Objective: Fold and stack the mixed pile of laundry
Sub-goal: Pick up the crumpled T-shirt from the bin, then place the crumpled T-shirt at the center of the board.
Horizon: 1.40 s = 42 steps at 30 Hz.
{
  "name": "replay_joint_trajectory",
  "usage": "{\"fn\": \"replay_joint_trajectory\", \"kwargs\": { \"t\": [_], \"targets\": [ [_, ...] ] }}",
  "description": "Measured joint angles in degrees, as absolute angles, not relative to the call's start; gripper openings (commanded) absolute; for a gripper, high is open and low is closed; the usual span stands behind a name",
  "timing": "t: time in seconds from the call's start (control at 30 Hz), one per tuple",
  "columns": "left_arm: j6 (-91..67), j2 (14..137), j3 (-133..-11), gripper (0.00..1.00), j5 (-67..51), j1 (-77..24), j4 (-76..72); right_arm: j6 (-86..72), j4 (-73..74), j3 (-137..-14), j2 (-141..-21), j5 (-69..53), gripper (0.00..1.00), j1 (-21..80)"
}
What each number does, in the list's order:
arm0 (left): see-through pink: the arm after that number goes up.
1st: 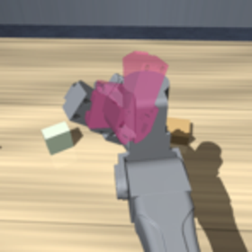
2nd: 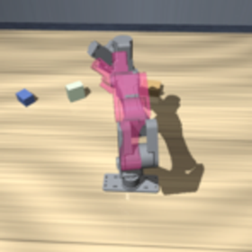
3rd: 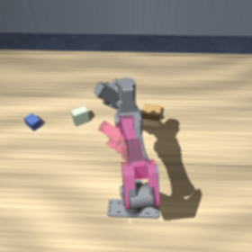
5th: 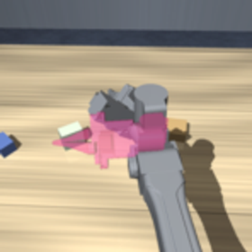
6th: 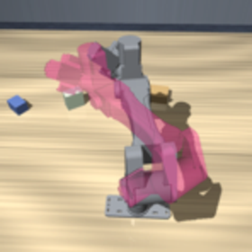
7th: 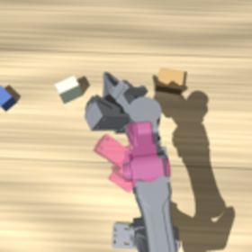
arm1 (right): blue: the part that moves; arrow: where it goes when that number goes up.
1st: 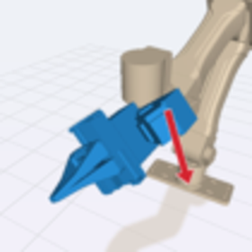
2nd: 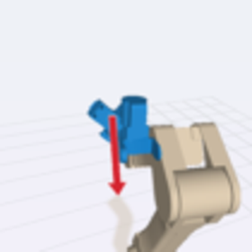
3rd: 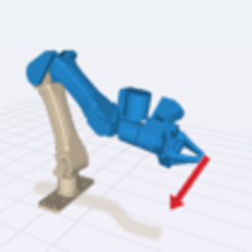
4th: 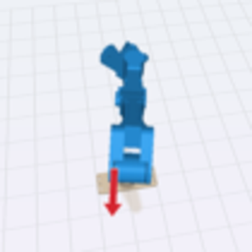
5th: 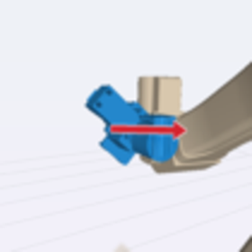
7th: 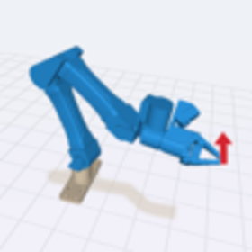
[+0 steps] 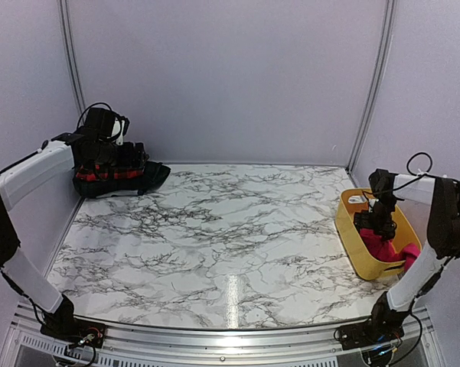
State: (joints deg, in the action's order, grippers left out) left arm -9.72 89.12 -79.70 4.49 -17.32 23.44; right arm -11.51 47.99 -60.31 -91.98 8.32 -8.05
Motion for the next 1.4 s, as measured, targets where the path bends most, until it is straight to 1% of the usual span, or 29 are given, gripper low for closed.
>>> {"fn": "replay_joint_trajectory", "kwargs": {
  "t": [0.07, 0.1, 0.13, 0.17, 0.2, 0.37, 0.5, 0.63, 0.73, 0.83, 0.9, 0.97, 1.1, 1.23, 1.3, 1.4],
  "targets": [
    [-10.0, 89.1, -79.7, 0.99, 3.9, -17.3, 23.4, -11.0, 47.5, -60.2, -94.2, 9.1, 0.68, -8.1],
    [-10.1, 89.1, -79.7, 0.99, 3.7, -17.3, 23.4, -10.8, 47.3, -60.2, -95.0, 9.5, 0.34, -8.1],
    [-10.1, 89.1, -79.7, 0.99, 3.3, -17.3, 23.4, -10.7, 47.0, -60.2, -96.0, 10.6, 0.2, -8.1],
    [-10.1, 89.1, -79.7, 0.99, 3.3, -17.3, 23.4, -10.5, 47.2, -60.3, -95.7, 11.1, 0.08, -8.1],
    [-10.1, 89.1, -79.7, 0.99, 3.3, -17.3, 23.4, -10.7, 47.7, -60.7, -95.3, 11.6, 0.0, -8.1],
    [-9.8, 89.1, -79.7, 0.99, 3.9, -17.3, 23.4, -11.4, 50.9, -68.4, -90.0, 12.2, 0.0, -8.4],
    [-9.6, 89.1, -79.9, 0.99, 5.1, -17.3, 23.3, -10.9, 52.5, -81.9, -86.6, 11.1, 0.0, -8.5],
    [-9.8, 89.1, -80.6, 0.99, 5.7, -17.3, 23.3, -10.2, 54.5, -98.5, -86.4, 7.1, 0.0, -7.3],
    [-10.3, 89.3, -81.1, 0.99, 5.7, -17.3, 23.1, -9.7, 56.6, -112.6, -88.4, 4.9, 0.0, -3.4],
    [-11.2, 90.0, -81.9, 0.99, 5.6, -17.3, 22.9, -9.6, 57.4, -129.9, -93.1, 1.2, 0.0, 4.0],
    [-11.6, 90.3, -82.1, 0.99, 5.6, -17.3, 22.9, -10.1, 56.1, -138.1, -95.6, -2.2, 0.0, 9.4],
    [-12.1, 90.6, -82.3, 0.99, 5.4, -17.3, 22.9, -11.0, 52.9, -140.7, -96.0, -5.8, 0.0, 14.5],
    [-12.9, 90.8, -82.8, 0.99, 4.8, -17.3, 22.9, -14.4, 43.5, -139.5, -95.5, -12.6, 0.0, 25.4],
    [-13.7, 90.8, -82.8, 0.99, 4.3, -17.3, 22.7, -19.1, 33.8, -142.4, -100.2, -19.0, 0.0, 35.8],
    [-14.3, 90.8, -82.8, 0.99, 4.1, -17.3, 22.7, -22.7, 27.2, -142.8, -103.3, -22.9, 0.0, 39.0],
    [-15.0, 90.8, -82.8, 0.99, 4.0, -17.3, 22.7, -24.9, 22.9, -142.7, -106.0, -25.8, 0.0, 41.5]
  ]
}}
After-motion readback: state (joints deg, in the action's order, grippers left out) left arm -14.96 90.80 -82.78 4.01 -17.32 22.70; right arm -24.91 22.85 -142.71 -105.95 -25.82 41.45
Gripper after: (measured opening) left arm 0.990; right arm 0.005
